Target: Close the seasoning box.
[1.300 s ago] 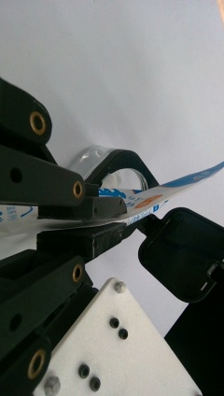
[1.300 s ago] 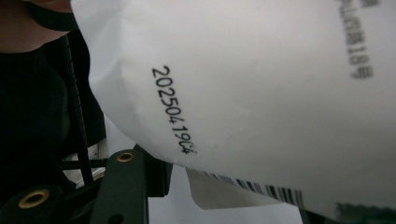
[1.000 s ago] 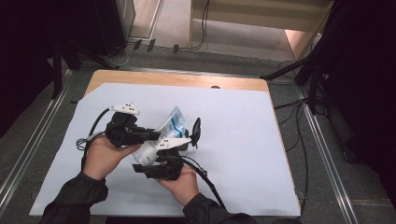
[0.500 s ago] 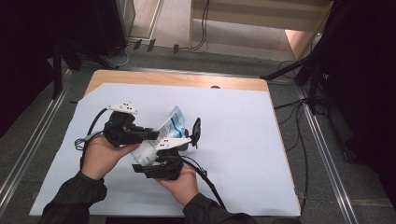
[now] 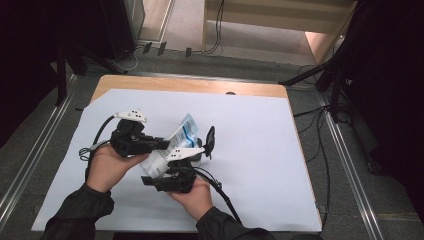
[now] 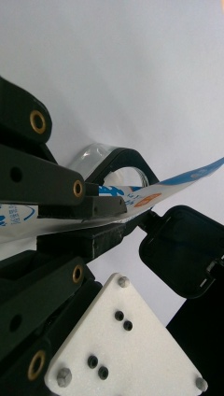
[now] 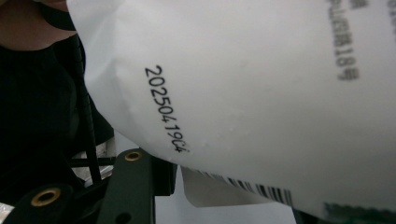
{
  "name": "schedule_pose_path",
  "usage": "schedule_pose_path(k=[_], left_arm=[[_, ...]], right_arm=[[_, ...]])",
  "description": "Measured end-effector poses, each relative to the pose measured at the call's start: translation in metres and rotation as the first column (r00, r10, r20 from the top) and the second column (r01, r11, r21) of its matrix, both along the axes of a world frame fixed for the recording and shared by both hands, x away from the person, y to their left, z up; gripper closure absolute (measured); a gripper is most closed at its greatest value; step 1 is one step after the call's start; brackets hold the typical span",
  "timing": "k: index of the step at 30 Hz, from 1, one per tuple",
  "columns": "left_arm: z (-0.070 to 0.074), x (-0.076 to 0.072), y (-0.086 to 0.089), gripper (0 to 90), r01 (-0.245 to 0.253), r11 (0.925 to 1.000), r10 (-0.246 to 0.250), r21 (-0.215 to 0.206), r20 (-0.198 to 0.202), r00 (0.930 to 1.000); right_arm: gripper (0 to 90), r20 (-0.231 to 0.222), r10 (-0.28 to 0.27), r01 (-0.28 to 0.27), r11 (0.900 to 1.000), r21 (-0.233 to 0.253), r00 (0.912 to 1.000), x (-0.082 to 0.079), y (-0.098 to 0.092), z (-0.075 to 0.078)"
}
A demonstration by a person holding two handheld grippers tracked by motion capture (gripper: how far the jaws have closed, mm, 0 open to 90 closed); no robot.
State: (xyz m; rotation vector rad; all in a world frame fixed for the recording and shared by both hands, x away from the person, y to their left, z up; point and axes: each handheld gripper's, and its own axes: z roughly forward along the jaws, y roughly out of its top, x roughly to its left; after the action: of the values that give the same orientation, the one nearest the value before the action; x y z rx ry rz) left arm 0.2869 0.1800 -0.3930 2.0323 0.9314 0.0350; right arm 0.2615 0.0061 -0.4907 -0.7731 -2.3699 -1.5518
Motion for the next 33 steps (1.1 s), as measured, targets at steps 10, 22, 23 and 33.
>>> schedule_pose_path(k=[10, 22, 23, 33], left_arm=[[0.0005, -0.0001, -0.0001, 86.6, -0.002, 1.0000, 0.002, 0.001, 0.002, 1.0000], [0.0022, -0.0011, -0.0023, 87.0, -0.008, 1.0000, 0.008, 0.000, 0.019, 0.9998], [0.0022, -0.0011, -0.0023, 87.2, -0.008, 1.0000, 0.008, 0.000, 0.019, 0.9998], [0.0035, -0.0029, -0.0050, 88.9, -0.019, 0.9996, 0.018, 0.021, 0.045, 0.9988]], right_arm=[[56.7, -0.008, 0.002, -0.002, 1.000, 0.010, 1.0000, 0.0003, 0.0000, 0.0003], [56.8, -0.012, 0.005, -0.004, 1.000, 0.019, 0.9999, 0.0013, 0.0001, 0.0015], [56.8, -0.012, 0.005, -0.004, 1.000, 0.019, 0.9999, 0.0013, 0.0001, 0.0015], [56.5, -0.016, 0.006, -0.005, 1.000, 0.020, 0.9999, 0.0018, 0.0003, 0.0015]])
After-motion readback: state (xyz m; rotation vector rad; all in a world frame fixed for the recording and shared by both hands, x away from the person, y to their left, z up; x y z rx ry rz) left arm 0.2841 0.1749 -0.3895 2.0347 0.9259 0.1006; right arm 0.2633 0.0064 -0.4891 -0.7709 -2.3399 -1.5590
